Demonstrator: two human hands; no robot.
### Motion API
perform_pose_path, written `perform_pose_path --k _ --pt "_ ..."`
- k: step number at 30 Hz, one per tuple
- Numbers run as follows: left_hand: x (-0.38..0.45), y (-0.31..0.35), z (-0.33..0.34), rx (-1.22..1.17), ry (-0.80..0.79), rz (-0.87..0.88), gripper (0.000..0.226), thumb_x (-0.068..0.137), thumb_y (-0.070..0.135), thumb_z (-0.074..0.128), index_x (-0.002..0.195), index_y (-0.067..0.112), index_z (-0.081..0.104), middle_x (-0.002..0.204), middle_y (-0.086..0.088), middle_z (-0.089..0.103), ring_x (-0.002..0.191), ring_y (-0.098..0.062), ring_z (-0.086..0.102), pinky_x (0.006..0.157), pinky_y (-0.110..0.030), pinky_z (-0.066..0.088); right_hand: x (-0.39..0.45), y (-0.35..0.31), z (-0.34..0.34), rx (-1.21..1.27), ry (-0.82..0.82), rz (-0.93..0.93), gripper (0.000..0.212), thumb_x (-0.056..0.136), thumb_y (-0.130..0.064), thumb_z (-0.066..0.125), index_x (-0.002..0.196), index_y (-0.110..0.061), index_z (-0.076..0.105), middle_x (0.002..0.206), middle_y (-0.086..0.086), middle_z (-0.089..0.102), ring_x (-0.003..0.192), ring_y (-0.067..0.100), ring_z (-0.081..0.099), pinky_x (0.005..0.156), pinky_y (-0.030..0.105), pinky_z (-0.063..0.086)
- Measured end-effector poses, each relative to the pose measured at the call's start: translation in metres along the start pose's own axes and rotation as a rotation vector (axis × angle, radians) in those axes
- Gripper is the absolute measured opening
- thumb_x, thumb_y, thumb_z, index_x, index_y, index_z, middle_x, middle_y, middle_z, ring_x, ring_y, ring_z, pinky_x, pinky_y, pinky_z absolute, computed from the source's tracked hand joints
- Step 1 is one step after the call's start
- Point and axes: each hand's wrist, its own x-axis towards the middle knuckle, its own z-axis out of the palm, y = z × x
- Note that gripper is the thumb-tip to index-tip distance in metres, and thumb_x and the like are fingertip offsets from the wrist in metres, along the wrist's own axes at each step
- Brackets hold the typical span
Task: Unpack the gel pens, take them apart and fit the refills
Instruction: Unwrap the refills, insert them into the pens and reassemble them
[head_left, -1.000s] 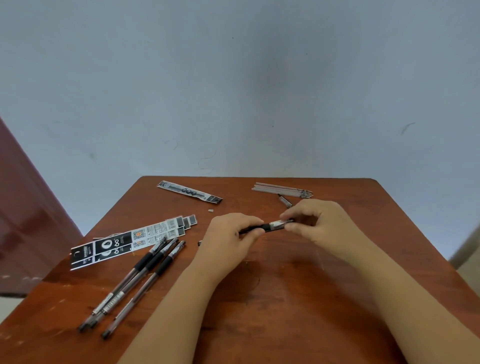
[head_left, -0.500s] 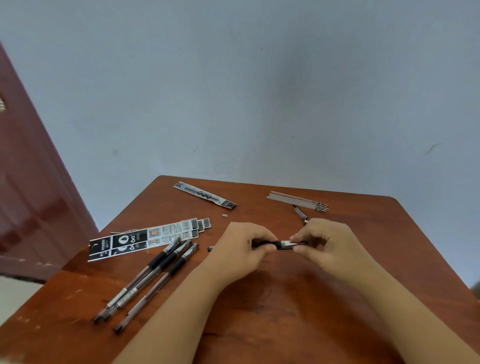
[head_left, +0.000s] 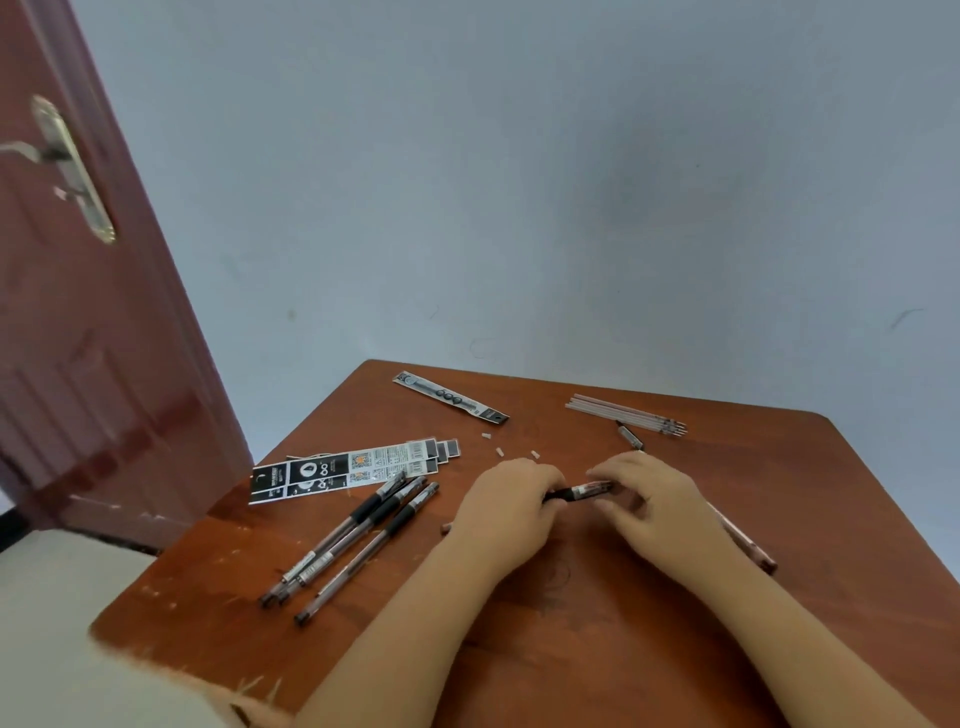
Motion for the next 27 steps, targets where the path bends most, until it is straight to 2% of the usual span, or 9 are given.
perform_pose_path --k 2,4,6,8,13,21,27 --pt "-0.011 -0.006 -0.004 0.049 0.025 -0.064 0.026 0.092 0.023 0.046 0.115 0.017 0.056 0.11 -0.006 0.057 0.105 -0.022 0.049 0.085 -0.03 0.037 -0.001 -0.005 0.002 0.024 -0.038 0.008 0.031 0.083 -0.015 0.059 0.114 -0.016 0.058 0.108 -0.011 0.046 0.096 0.0 0.042 0.079 0.001 0.03" --pt "-0.026 -0.016 -0.009 0.121 0.056 -0.142 0.025 0.093 0.026 0.044 0.113 0.017 0.056 0.109 -0.005 0.056 0.105 -0.021 0.048 0.085 -0.031 0.039 -0.002 -0.006 0.005 0.013 -0.109 0.035 0.038 0.087 -0.025 0.052 0.124 -0.02 0.048 0.123 -0.009 0.042 0.111 0.002 0.038 0.091 0.01 0.027" --pt "-0.04 -0.025 -0.015 0.192 0.096 -0.221 0.025 0.093 0.029 0.043 0.111 0.017 0.056 0.108 -0.003 0.057 0.106 -0.02 0.048 0.084 -0.032 0.04 -0.003 -0.006 0.008 -0.05 -0.195 0.053 0.043 0.089 -0.031 0.048 0.131 -0.022 0.04 0.138 -0.005 0.036 0.126 0.008 0.031 0.103 0.019 0.024" --pt "-0.053 -0.032 -0.02 0.253 0.127 -0.298 0.025 0.093 0.031 0.044 0.109 0.018 0.057 0.109 -0.001 0.057 0.106 -0.019 0.047 0.083 -0.03 0.041 -0.004 -0.005 0.01 -0.124 -0.266 0.059 0.047 0.09 -0.035 0.044 0.134 -0.023 0.034 0.146 -0.002 0.028 0.134 0.013 0.024 0.11 0.026 0.019" --pt "-0.069 -0.043 -0.024 0.344 0.149 -0.428 0.026 0.093 0.034 0.042 0.108 0.019 0.056 0.111 0.001 0.058 0.107 -0.018 0.047 0.082 -0.028 0.04 -0.005 -0.004 0.014 -0.319 -0.402 0.051 0.048 0.092 -0.043 0.033 0.137 -0.025 0.028 0.15 -0.004 0.02 0.138 0.013 0.016 0.114 0.03 0.014" --pt "-0.071 -0.049 -0.028 0.395 0.146 -0.48 0.026 0.093 0.034 0.04 0.108 0.018 0.053 0.114 0.0 0.055 0.11 -0.019 0.046 0.084 -0.029 0.039 -0.005 -0.003 0.015 -0.331 -0.399 0.045 0.047 0.092 -0.044 0.032 0.136 -0.026 0.03 0.149 -0.006 0.022 0.137 0.012 0.018 0.113 0.028 0.013" --pt "-0.072 -0.048 -0.026 0.412 0.14 -0.45 0.026 0.093 0.032 0.04 0.11 0.017 0.052 0.114 -0.001 0.054 0.108 -0.02 0.046 0.084 -0.03 0.039 -0.004 -0.005 0.014 -0.327 -0.416 0.062 0.047 0.092 -0.043 0.033 0.136 -0.026 0.03 0.149 -0.006 0.024 0.137 0.012 0.019 0.113 0.028 0.014"
